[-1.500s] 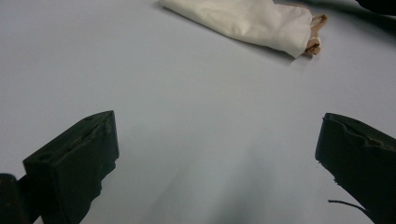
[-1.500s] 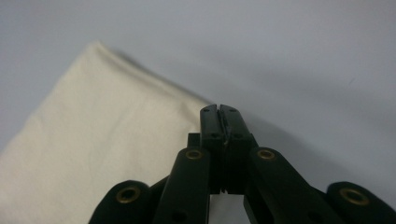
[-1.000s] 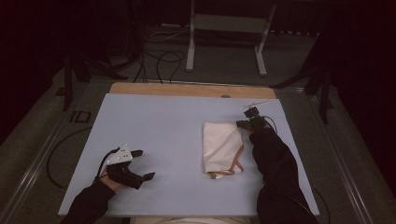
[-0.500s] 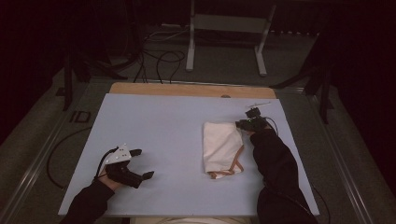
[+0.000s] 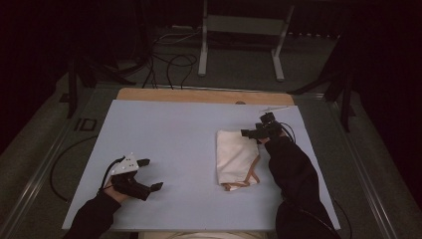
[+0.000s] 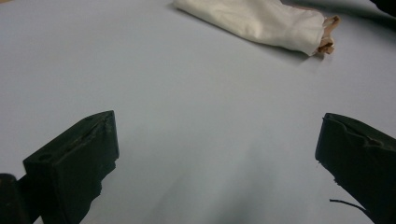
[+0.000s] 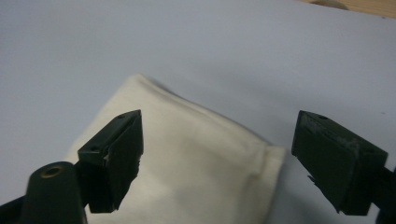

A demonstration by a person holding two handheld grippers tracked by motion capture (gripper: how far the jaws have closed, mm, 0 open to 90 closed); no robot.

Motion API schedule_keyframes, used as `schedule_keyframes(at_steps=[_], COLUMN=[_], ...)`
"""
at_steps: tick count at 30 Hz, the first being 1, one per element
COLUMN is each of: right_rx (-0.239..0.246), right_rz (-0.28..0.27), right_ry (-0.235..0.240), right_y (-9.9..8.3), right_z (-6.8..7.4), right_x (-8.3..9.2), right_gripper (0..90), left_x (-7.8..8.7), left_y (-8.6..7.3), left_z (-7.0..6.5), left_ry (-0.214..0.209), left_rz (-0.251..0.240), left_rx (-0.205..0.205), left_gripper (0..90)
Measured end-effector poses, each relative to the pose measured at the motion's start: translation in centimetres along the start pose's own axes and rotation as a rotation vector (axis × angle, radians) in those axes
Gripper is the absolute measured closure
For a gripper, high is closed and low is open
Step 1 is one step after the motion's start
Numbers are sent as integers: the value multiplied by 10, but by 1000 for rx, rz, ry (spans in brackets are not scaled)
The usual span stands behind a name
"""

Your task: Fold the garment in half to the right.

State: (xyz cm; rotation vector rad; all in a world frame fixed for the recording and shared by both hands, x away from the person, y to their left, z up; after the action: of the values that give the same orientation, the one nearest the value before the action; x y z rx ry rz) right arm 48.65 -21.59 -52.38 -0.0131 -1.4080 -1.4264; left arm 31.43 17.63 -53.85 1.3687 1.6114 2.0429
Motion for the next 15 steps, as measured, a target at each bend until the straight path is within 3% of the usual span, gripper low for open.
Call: schedule_keyframes(at_steps=[15], right_rx=[105], right_rz=[6], right_ry=[59], right_y=[-8], right_z=[33], right_x=[11], right_gripper=[126], left_x=[2], left_y=[0], left_z=[1], left_ry=[6], left_rz=[-1], left_rx=[-1], left_gripper=[1])
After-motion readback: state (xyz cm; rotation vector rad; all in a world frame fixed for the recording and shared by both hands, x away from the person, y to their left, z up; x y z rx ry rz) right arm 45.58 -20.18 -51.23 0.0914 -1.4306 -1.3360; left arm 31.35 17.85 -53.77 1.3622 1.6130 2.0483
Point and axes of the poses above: each handheld gripper's, and its own axes: x roughly backward along the jaws, y roughly out of its top, z roughly to its left, the point moved 6 cm from there along -x, roughly forward along the jaws, and after that the axes turned 8 degrees about y, right-handed, at the moved point
